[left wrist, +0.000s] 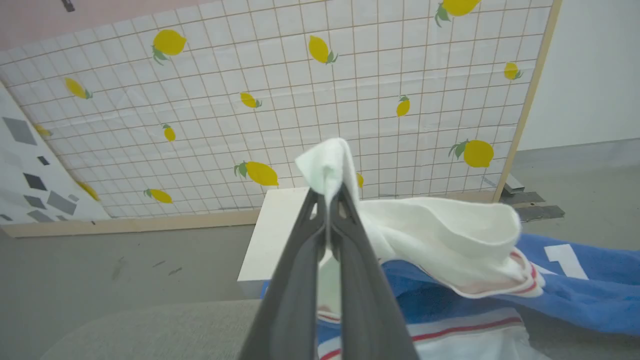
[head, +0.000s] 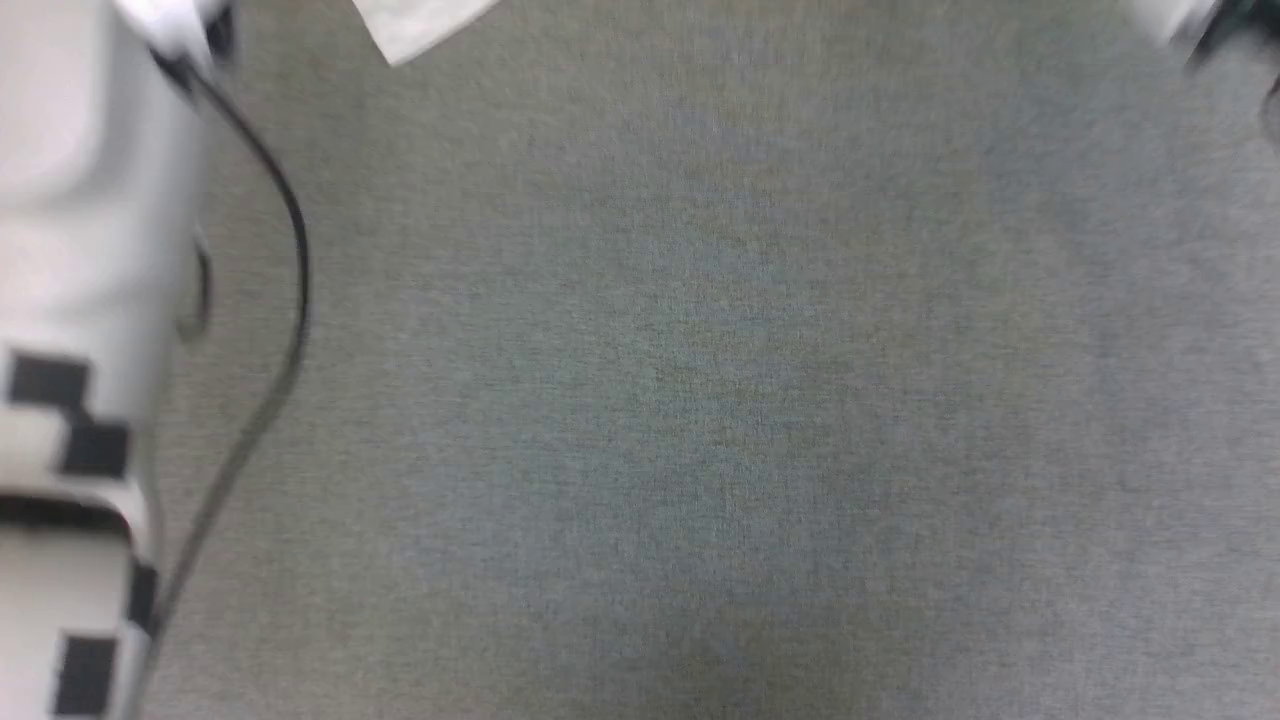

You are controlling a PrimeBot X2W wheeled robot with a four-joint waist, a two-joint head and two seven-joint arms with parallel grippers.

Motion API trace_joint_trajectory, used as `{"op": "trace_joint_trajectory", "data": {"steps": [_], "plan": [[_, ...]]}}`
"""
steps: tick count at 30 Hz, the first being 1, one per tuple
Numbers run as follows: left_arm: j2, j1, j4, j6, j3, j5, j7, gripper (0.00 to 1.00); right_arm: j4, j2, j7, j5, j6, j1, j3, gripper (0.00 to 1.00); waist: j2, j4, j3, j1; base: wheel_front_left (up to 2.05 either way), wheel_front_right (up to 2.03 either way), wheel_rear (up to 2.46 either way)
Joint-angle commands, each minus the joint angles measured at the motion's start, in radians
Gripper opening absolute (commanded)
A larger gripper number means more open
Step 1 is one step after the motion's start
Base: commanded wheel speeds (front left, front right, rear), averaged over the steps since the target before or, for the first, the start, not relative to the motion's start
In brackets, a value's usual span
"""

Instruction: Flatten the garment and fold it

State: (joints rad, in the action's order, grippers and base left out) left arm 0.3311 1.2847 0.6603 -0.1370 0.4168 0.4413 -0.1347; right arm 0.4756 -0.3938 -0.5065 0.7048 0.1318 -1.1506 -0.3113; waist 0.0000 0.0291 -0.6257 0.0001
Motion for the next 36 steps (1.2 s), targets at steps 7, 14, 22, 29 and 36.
{"op": "trace_joint_trajectory", "data": {"steps": [7,14,22,29,36], "plan": [[-0.015,-0.384,-0.018,0.020,-0.008,0.101,-0.056,0.00,-0.015,-0.034,0.095,0.119,-0.001,0.280,-0.083,0.00,0.0000,0.027,0.256,-0.0001,0.00,0.00,0.00],[-0.002,-0.722,-0.189,-0.001,-0.033,0.171,-0.089,0.00,-0.039,-0.056,0.166,0.186,-0.001,0.498,-0.113,0.00,0.0000,0.029,0.396,-0.0001,0.00,0.00,0.00],[0.035,-1.073,-0.461,-0.095,-0.068,0.236,-0.058,0.00,-0.086,-0.108,0.210,0.210,-0.001,0.714,-0.085,0.00,0.0000,0.040,0.491,-0.0001,0.00,0.00,0.00],[0.061,-1.335,-0.643,-0.189,-0.076,0.281,0.011,0.00,-0.160,-0.143,0.188,0.220,-0.001,0.915,-0.031,0.00,0.0000,0.038,0.546,-0.0001,0.00,0.00,0.00],[0.066,-1.493,-0.722,-0.244,-0.067,0.318,0.067,0.00,-0.248,-0.156,0.088,0.213,-0.001,1.105,0.017,0.00,0.0000,0.034,0.564,-0.0001,0.00,0.00,0.00]]}}
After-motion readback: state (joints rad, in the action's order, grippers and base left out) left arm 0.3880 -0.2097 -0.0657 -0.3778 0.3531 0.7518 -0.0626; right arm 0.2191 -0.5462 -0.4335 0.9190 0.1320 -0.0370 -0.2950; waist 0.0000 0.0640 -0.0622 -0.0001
